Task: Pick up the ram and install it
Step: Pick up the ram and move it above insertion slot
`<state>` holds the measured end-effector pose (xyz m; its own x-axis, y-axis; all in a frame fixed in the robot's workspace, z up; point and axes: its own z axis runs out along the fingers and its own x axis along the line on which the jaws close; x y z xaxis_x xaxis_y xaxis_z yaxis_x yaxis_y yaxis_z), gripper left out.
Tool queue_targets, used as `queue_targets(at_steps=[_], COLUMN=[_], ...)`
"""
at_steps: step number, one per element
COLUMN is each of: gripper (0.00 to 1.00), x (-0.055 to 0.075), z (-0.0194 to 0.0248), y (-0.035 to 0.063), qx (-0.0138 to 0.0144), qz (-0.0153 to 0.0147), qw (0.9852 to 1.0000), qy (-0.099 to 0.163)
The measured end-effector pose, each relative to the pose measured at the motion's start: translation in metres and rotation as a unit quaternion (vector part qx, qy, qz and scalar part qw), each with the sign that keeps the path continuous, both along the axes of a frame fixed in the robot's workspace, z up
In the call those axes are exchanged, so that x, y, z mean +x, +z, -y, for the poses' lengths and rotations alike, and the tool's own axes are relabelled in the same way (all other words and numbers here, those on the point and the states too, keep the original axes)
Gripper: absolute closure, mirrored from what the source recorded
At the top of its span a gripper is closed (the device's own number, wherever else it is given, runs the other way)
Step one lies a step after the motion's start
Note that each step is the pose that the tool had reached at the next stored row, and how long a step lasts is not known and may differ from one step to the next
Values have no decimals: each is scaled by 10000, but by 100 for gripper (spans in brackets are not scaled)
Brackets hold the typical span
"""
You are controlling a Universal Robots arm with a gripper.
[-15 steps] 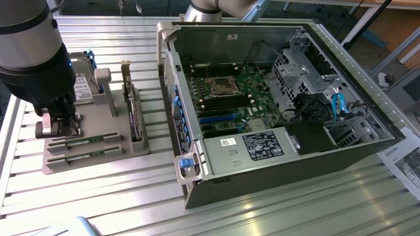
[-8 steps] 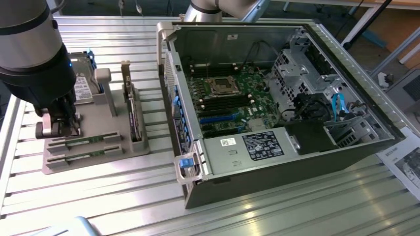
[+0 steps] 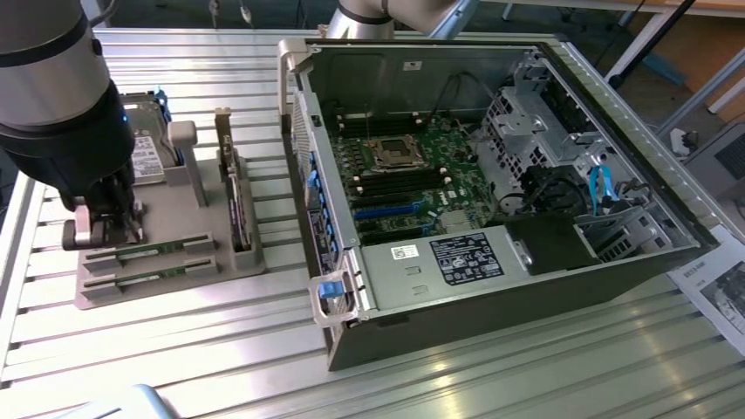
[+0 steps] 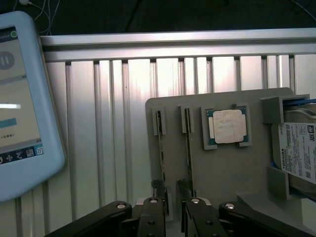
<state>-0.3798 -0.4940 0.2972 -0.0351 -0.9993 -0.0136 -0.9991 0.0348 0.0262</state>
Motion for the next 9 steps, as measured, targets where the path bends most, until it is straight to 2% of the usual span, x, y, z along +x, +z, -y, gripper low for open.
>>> queue_targets(at_steps=[4,9], gripper=[76,76], x=[0,0], z=[57,57], y=[0,-21], qx=[-2,-1], qz=[0,1], qw=[10000,10000], qy=[0,0])
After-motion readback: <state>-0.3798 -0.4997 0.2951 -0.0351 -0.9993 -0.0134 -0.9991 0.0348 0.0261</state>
